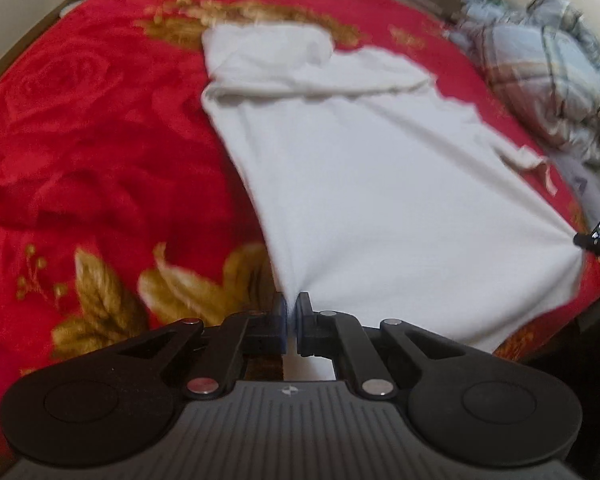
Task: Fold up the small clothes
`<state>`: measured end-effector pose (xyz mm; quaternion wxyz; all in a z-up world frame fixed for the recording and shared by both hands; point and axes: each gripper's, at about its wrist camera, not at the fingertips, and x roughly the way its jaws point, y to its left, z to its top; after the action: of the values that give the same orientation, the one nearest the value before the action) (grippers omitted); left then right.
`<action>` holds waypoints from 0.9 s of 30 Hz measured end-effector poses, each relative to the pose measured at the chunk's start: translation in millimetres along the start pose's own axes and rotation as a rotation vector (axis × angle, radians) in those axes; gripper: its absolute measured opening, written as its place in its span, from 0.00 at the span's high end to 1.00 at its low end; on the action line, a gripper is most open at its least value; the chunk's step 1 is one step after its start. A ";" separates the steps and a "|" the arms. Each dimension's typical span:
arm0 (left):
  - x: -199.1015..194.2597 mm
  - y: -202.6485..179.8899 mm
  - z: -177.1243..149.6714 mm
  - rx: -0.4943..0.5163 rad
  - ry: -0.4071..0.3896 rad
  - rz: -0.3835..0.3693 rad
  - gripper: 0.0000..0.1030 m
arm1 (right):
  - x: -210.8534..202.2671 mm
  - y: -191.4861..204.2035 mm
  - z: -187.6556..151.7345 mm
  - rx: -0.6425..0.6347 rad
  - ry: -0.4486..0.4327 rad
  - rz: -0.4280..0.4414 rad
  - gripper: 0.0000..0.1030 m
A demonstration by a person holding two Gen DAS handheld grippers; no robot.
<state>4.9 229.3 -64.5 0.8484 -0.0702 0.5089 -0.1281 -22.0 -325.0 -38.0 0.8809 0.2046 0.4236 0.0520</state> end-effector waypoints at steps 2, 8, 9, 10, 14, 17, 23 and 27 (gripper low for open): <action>9.1 1.8 -1.8 0.016 0.052 0.063 0.94 | 8.1 -5.9 0.0 -0.017 0.040 -0.040 0.97; 2.0 2.2 -1.0 0.020 0.032 0.049 0.74 | 34.1 -7.5 -3.6 -0.077 0.059 -0.150 0.90; 3.5 -1.1 -1.4 0.026 0.033 0.051 0.69 | 37.7 -10.7 -4.2 -0.062 0.073 -0.123 0.87; 5.1 -0.3 -2.7 0.026 0.046 0.063 0.63 | 41.9 -13.1 -6.0 -0.052 0.098 -0.098 0.78; 5.6 12.2 -10.6 -0.051 0.111 0.015 0.63 | 47.4 -17.4 -9.4 -0.015 0.152 -0.043 0.72; 1.4 16.0 -23.9 -0.106 0.143 -0.025 0.63 | 35.9 -19.5 -9.3 -0.004 0.138 0.037 0.66; 8.2 0.8 -41.4 -0.073 0.182 0.031 0.70 | 41.0 -16.1 -21.7 -0.082 0.206 0.029 0.58; -3.3 -2.2 -44.2 -0.064 0.136 0.045 0.96 | 48.0 -16.7 -28.8 -0.110 0.245 0.016 0.64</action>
<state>-35.8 228.6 -82.1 0.8119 -0.0769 0.5705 -0.0969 -14.9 -318.3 -95.6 0.8322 0.1514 0.5226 0.1071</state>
